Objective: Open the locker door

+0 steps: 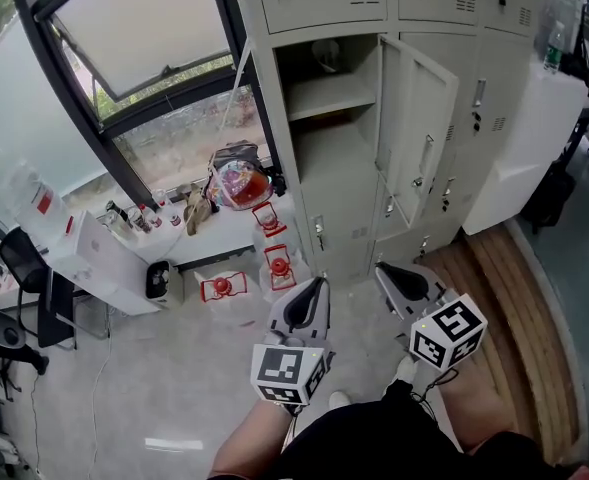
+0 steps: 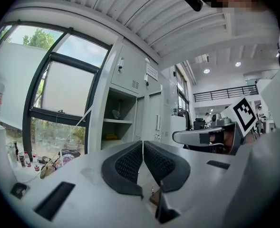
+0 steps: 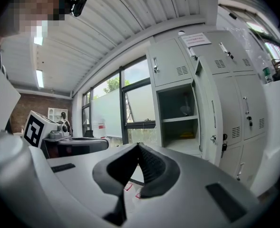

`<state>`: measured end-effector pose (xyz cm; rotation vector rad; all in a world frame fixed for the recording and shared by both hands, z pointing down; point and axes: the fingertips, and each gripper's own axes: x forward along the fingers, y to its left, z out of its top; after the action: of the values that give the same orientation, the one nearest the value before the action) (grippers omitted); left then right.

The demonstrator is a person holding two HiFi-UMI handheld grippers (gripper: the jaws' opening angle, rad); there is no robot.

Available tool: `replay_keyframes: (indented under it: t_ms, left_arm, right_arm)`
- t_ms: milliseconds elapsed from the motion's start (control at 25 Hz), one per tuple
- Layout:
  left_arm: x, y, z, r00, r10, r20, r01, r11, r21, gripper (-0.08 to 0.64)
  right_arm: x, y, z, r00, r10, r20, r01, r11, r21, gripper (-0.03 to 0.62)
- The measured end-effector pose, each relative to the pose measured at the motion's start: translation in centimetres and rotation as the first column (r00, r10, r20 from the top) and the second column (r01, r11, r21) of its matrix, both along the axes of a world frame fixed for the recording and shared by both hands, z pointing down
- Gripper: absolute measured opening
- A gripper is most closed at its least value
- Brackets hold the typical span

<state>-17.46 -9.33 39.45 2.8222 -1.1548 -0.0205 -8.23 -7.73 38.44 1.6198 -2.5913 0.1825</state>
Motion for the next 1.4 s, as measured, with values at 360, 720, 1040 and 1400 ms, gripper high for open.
replay_keyframes:
  t_ms: [360,720,1040,1400]
  left_arm:
    - [0.0,-0.6,0.2,1.000,0.004,0.008,-0.004,1.000,0.001,0.023]
    - [0.0,-0.9,0.3,1.000,-0.014,-0.003,0.014,1.000,-0.011,0.023]
    - [1.0,-0.6,0.3,1.000,-0.008,0.002,0.008,1.000,-0.016,0.023]
    - [1.5,-0.8,0.6,1.000,-0.008,0.013,0.008,1.000,-0.017,0.023]
  right_arm:
    - [0.4,-0.3,0.6,1.000,0.010,-0.012,-0.010,1.000,-0.011,0.054]
    - [0.6,-0.2,1.1,1.000,-0.006,-0.020,0.005,1.000,-0.024,0.054]
    - [1.6,0.1,1.2,1.000,0.004,-0.009,-0.004,1.000,-0.025,0.054]
    - [2.6,0.0,1.5,1.000,0.014,0.004,-0.014,1.000,-0.026,0.054]
